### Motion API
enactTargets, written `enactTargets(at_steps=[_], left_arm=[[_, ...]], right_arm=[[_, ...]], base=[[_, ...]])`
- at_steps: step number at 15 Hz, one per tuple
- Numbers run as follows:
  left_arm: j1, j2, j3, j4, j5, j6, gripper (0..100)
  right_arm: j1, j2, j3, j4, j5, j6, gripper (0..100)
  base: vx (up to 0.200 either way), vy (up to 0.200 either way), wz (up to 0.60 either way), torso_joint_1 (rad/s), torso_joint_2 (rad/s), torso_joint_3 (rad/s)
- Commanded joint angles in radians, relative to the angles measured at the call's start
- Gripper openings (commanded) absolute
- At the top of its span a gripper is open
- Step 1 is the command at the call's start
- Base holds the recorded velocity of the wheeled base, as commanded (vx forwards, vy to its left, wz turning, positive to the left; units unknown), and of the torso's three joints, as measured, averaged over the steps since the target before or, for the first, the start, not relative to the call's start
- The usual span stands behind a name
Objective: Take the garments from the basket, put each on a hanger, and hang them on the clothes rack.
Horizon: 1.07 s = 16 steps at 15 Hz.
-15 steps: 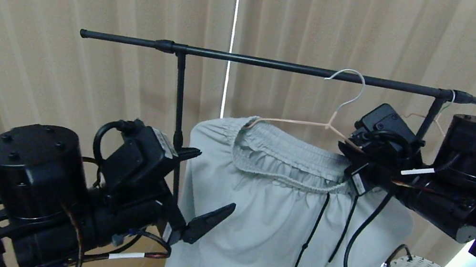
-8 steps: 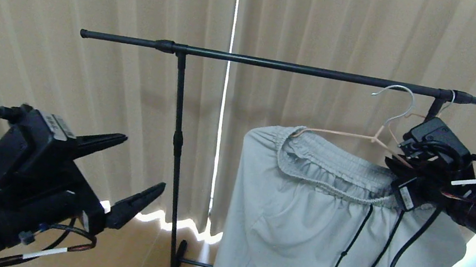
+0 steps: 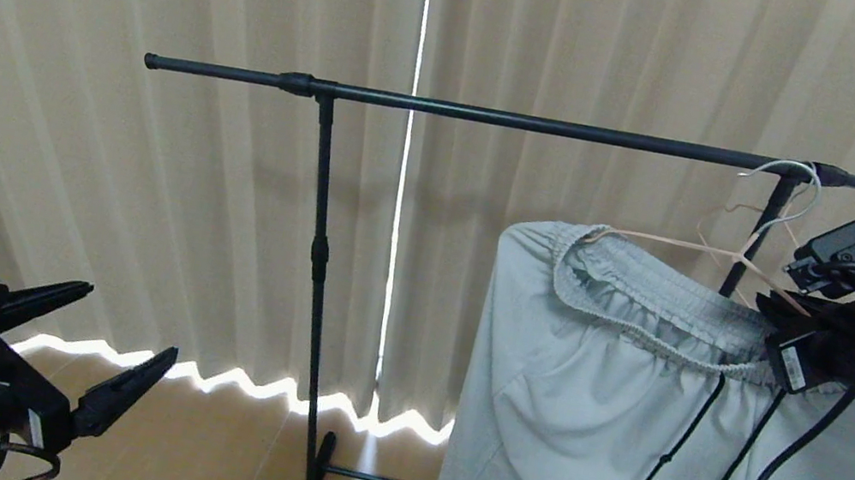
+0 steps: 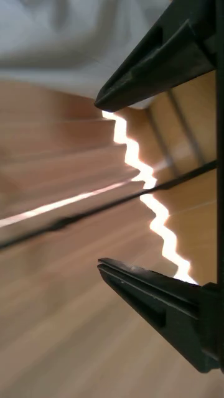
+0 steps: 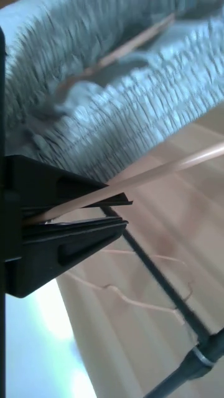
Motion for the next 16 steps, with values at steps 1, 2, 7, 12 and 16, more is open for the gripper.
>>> enactTargets(at_steps=[1,2,7,12,16], left_arm=[[0.013,-0.012,0.015,-0.004,-0.001,0.000,100],[0.015,-0.018,0.017,-0.007,-0.001,-0.003,100],[0.056,-0.041,0.007,-0.006,-0.001,-0.008,100],[0.056,-0.040,0.003,-0.006,0.002,-0.008,100],[0.056,-0.041,0.006,-0.006,0.000,-0.006,100]], right_arm=[[-0.017,-0.002,0.004,-0.001,0.000,0.000,0],[-0.020,-0.002,0.005,-0.001,0.000,0.002,0],[-0.052,-0.002,0.001,0.001,-0.001,0.000,0],[-0.066,-0.007,-0.005,0.025,-0.001,0.000,0],[-0.066,-0.002,-0.008,0.025,-0.001,0.000,0]], base=[[0.000,0.000,0.00,0.000,0.00,0.000],[0.000,0.000,0.00,0.000,0.00,0.000],[0.000,0.000,0.00,0.000,0.00,0.000],[0.040,0.000,0.00,0.000,0.00,0.000],[0.200,0.000,0.00,0.002,0.00,0.001]])
